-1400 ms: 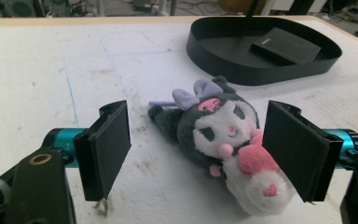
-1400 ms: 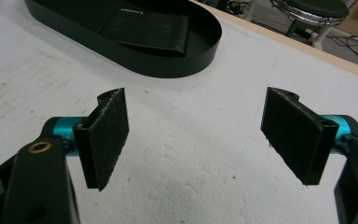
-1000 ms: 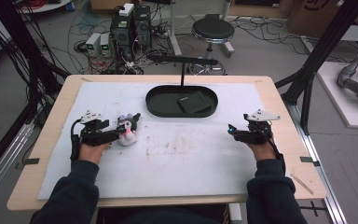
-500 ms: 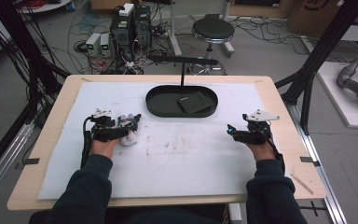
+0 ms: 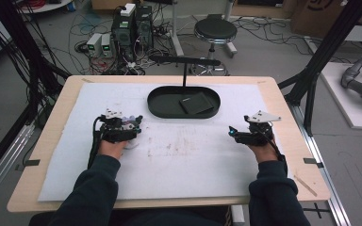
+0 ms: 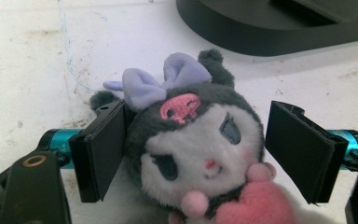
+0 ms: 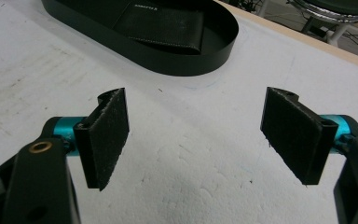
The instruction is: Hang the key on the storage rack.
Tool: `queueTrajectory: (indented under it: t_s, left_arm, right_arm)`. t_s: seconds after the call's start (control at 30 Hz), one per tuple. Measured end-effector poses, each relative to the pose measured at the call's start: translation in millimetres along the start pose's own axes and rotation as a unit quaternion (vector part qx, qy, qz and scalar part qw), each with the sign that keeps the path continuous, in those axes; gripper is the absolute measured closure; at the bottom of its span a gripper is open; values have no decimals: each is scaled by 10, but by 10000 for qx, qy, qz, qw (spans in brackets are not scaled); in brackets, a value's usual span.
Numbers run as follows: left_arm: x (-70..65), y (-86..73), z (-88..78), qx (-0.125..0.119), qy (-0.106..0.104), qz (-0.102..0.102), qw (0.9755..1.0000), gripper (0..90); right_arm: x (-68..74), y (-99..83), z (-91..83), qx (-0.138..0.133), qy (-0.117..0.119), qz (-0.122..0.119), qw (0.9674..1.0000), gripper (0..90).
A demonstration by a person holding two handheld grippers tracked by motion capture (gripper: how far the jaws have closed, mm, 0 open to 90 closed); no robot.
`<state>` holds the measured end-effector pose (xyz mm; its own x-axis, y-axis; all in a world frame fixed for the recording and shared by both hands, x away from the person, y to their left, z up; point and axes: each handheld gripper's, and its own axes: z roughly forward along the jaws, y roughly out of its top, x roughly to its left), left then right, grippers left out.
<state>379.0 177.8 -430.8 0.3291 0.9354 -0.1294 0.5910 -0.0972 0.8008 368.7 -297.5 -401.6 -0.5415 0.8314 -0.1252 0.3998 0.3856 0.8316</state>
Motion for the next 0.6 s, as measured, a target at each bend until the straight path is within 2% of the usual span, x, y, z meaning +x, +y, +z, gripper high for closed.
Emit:
queueTrajectory:
  t_s: [0.17,0.23,0.43,0.5,0.6]
  left_arm:
    - [-50,-29,94,273,224,214,9991,180]
    - [-25,-29,94,298,217,248,9990,211]
    - [49,-10,43,326,-3,272,9991,344]
    - [59,2,12,235,-209,254,9992,355]
    - [64,32,-47,-73,-446,241,9987,371]
  right_arm:
    - [-7,-2,1,3,-10,20,10000,241]
    - [-11,-2,-5,10,-24,39,10000,242]
    - [-17,-4,-3,17,-21,65,10000,246]
    - [-18,-4,-7,9,-35,79,10000,245]
    - [-28,-4,-20,-18,-36,116,9999,246]
